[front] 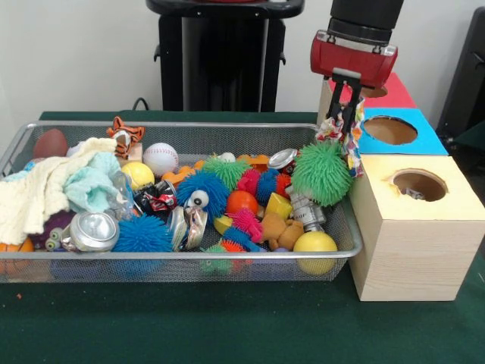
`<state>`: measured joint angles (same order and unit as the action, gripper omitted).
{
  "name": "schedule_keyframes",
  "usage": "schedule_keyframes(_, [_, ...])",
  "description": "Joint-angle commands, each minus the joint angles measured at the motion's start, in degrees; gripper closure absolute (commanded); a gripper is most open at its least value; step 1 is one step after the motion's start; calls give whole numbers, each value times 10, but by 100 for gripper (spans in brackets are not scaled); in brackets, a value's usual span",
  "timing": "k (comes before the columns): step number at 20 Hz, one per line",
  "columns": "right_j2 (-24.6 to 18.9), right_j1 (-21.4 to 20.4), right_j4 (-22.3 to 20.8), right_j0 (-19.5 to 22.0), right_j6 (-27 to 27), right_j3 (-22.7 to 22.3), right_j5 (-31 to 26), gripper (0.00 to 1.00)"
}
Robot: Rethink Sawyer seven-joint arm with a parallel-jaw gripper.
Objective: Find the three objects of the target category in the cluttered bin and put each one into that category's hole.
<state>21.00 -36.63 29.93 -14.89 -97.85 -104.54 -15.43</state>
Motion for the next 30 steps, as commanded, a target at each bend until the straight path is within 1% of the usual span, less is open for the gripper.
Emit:
schedule_keyframes(1, [-55,2,23,37,-128,36,-38,100])
schedule_keyframes(3, [-66,13,27,42,-130,48,-30,100])
schedule_keyframes(8, [-75,20,29,42,-134,60,-21,100])
schedule_keyframes(13, [-106,19,28,60,-127,46,7,100])
schedule_keyframes(15, [-114,14,28,65,-126,45,8,100])
schedule_keyframes(18, [-92,11,27,54,-137,60,-26,100])
schedule_keyframes(21, [-72,4,25,38,-152,65,-53,100])
schedule_keyframes(24, [-49,8,22,23,-165,89,-84,100])
schedule_keyframes(26, [-38,11,22,14,-172,98,-94,100])
schedule_keyframes(30, [-30,21,28,6,-182,115,-104,100])
